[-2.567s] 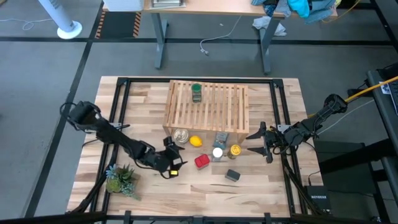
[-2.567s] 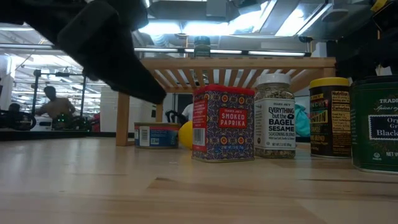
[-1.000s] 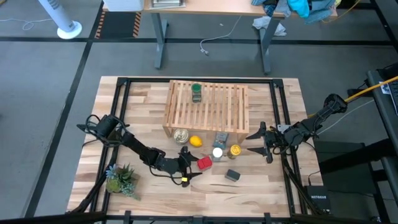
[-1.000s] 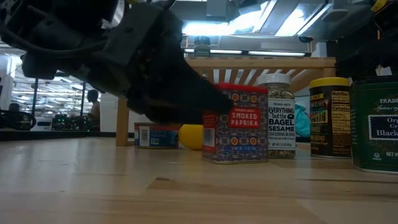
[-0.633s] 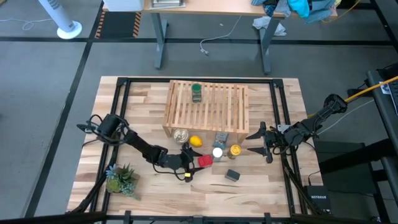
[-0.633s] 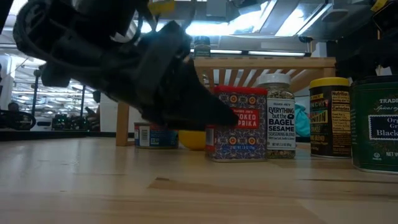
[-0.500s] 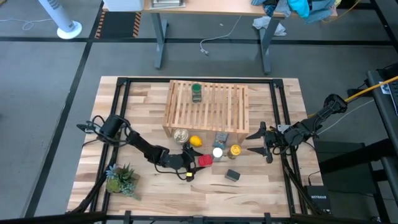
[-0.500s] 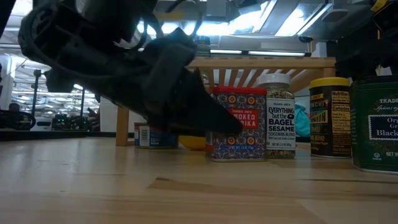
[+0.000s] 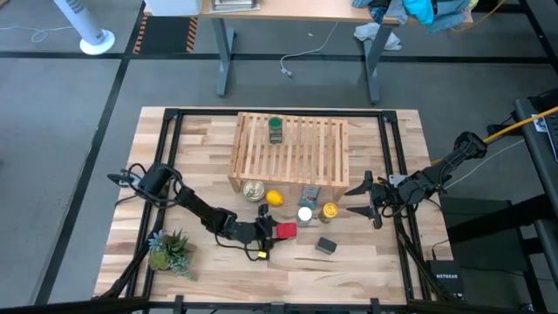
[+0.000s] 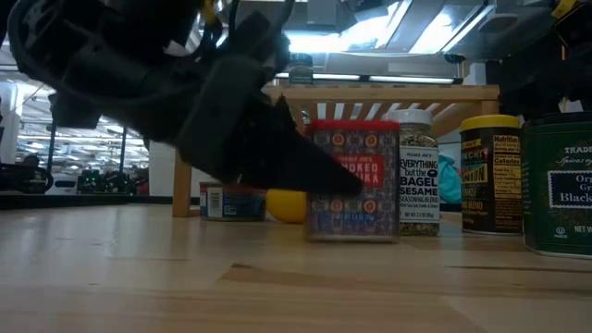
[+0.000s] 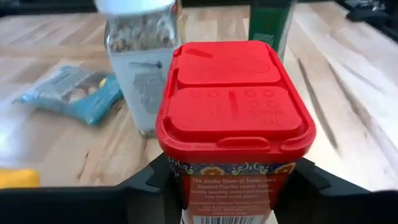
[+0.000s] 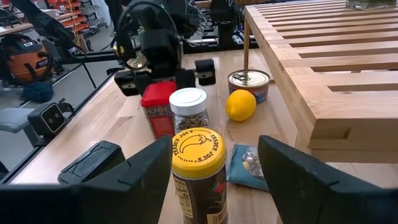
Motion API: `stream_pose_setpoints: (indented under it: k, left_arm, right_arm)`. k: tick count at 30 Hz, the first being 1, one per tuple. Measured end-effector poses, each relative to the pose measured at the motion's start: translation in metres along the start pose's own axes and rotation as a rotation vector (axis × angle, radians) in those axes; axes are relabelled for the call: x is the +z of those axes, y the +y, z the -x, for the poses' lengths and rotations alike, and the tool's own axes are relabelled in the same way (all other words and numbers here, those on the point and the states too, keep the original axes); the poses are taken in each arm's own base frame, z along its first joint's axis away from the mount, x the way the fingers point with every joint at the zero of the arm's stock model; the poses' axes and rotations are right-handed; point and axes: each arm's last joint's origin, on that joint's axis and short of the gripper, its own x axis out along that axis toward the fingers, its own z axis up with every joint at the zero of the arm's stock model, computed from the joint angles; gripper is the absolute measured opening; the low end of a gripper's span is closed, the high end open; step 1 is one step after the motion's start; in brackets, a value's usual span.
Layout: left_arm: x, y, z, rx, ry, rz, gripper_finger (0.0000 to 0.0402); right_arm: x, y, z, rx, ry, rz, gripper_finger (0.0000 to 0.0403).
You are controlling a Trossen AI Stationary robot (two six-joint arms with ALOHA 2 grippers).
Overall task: Shelf spices
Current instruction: Put the red seasoning can on the shelf
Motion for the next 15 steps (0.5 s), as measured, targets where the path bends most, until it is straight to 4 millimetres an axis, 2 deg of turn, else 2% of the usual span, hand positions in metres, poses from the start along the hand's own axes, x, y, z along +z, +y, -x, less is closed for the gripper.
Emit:
stream_pose_setpoints:
  k: [7, 15]
  left_arm:
    - [0.031, -0.001, 0.013, -0.009, -0.082, -0.096, 0.0163]
    - [0.084, 0.014, 0.045, 0.092, -0.141, -0.265, 0.0163]
  right_arm:
    - [0.000, 0.000, 0.000, 0.001, 0.000, 0.000, 0.0244]
    - [-0.001, 0.000, 0.000, 0.007, 0.007, 0.003, 0.0244]
